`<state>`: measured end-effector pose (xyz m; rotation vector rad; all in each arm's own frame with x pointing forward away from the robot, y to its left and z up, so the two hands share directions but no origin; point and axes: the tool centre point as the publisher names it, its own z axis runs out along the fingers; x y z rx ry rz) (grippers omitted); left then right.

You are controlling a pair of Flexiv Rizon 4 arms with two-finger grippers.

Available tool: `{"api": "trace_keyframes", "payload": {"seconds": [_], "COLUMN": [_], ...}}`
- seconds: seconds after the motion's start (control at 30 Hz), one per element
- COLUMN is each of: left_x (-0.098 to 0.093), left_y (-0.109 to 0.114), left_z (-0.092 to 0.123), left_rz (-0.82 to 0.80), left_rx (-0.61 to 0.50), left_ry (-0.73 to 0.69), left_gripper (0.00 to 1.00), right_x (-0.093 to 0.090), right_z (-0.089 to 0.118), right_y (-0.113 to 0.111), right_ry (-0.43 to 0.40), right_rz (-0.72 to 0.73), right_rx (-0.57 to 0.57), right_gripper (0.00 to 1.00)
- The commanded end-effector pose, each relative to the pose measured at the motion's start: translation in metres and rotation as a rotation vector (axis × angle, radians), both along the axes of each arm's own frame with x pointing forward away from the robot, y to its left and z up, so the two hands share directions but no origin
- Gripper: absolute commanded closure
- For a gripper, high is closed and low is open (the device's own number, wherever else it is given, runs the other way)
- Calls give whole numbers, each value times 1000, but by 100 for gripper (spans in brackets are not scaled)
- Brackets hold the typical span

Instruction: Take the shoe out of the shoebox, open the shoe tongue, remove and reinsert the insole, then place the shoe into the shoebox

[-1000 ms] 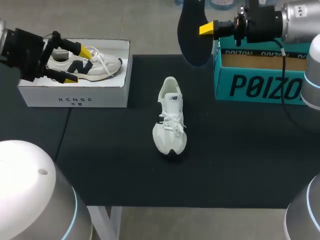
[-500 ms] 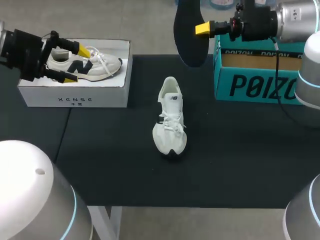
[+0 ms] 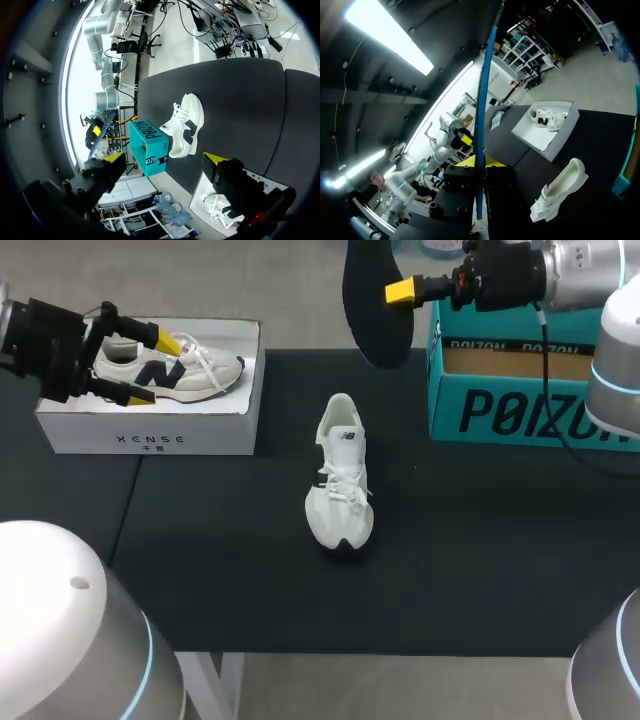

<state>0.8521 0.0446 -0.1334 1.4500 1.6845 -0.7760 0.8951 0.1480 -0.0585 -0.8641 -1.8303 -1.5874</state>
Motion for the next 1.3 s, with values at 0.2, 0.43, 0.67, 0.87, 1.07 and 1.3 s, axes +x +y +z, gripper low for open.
{"api": "trace_keyframes", "payload": {"seconds": [0.2, 0.43, 0.67, 0.87, 1.07, 1.3], "left_x": [0, 0, 0, 0, 0, 0], "left_y": [0, 0, 0, 0, 0, 0], "left_z": [0, 0, 0, 0, 0, 0], "left_rz": [0, 0, 0, 0, 0, 0], "left_rx": [2, 2, 2, 2, 2, 2], "left_ry": [-1, -1, -1, -1, -1, -1], "left_gripper": [0, 0, 0, 0, 0, 0], "right_x": [3, 18, 23, 24, 24, 24], "right_z": [-14, -23, -29, -31, -31, -31], "right_y": [8, 28, 32, 29, 29, 29], "right_ry": [-73, -246, -252, -235, -235, -235], "right_rz": [-36, -48, -80, -103, -103, -103], "right_rx": [192, 172, 40, 38, 38, 38], "right_gripper": [100, 100, 100, 100, 100, 100]}}
